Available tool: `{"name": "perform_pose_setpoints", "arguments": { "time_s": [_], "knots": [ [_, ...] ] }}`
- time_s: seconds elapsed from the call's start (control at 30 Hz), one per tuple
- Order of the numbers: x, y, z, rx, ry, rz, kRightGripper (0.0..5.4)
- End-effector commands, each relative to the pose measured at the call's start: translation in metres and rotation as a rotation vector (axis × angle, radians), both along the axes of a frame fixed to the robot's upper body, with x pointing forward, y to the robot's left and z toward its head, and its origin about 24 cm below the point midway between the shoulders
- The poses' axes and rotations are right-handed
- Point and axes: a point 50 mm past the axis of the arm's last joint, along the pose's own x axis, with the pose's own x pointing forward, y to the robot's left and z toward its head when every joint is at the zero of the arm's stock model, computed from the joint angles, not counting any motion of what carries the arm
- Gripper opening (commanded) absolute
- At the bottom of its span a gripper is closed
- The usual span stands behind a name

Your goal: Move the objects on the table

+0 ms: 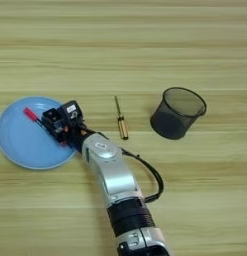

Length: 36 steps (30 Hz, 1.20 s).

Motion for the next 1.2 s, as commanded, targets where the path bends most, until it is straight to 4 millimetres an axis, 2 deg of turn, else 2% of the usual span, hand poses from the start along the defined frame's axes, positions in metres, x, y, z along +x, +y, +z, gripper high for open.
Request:
{"name": "perform_pose_setpoints", "arguments": {
  "time_s": [0.03,0.27,0.63,0.97,1.2],
  "knots": [
    [0.014,0.002,0.029,0.008,-0.127,0.002,2.48],
    [0.014,0.002,0.029,0.009,-0.125,0.000,2.48],
    [0.014,-0.006,0.057,0.018,-0.222,-0.037,2.48],
    [0.010,-0.034,0.076,-0.012,-0.374,-0.280,2.48],
    [0.011,-0.054,0.067,-0.006,-0.355,-0.456,2.48]
  ]
}}
